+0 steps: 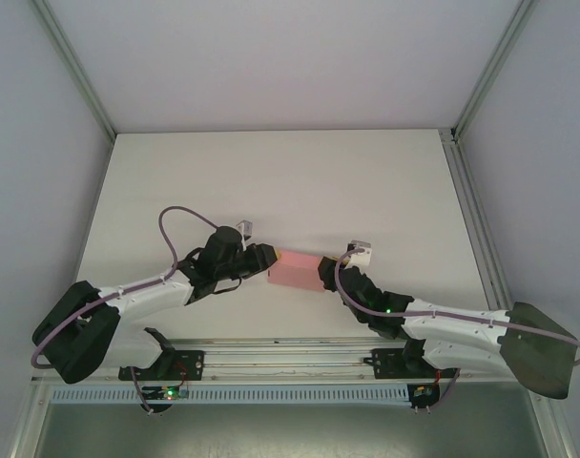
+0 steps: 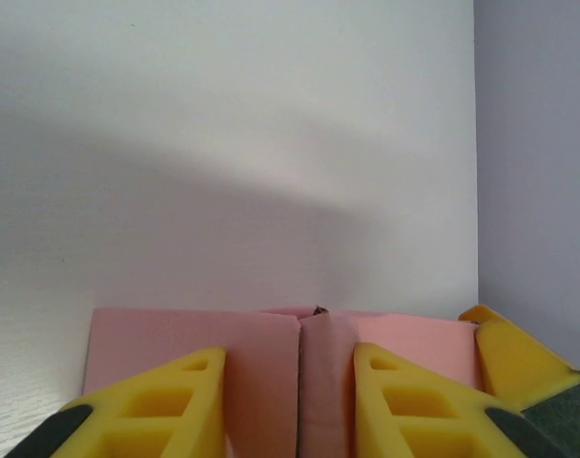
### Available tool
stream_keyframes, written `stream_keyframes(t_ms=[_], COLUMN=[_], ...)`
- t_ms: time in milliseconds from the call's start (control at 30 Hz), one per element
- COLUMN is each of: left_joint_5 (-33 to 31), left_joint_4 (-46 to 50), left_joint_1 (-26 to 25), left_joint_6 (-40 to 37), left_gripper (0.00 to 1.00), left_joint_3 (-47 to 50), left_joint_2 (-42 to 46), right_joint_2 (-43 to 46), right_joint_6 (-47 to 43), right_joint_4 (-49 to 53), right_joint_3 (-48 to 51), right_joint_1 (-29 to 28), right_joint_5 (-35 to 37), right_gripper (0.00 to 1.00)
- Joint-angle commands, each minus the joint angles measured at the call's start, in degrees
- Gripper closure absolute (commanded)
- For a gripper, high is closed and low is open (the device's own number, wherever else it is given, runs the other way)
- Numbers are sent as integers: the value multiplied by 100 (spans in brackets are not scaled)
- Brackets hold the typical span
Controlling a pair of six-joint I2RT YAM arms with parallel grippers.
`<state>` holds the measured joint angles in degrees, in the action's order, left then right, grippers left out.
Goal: Assemble paper box
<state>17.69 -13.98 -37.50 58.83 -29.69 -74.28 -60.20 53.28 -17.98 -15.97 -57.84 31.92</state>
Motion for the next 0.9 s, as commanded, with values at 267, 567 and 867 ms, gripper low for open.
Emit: stream_keyframes(t_ms=[267, 567, 867], left_joint_5=[-30, 325, 659], left_joint_4=[2058, 1468, 871], left_joint_1=[-89, 221, 528], left_joint_6=[-511, -225, -72], left_gripper=[51, 42, 50], left_joint_3=[-766, -747, -414], left_joint_2=[289, 364, 181], right_joint_2=[-609, -310, -504], right_joint_6=[-370, -336, -344], right_joint_4=[1358, 1491, 1503], right_joint_3=[289, 379, 288], right_joint_1=[-51, -50, -45], right_joint_5=[-386, -331, -387], right_gripper=[73, 73, 73])
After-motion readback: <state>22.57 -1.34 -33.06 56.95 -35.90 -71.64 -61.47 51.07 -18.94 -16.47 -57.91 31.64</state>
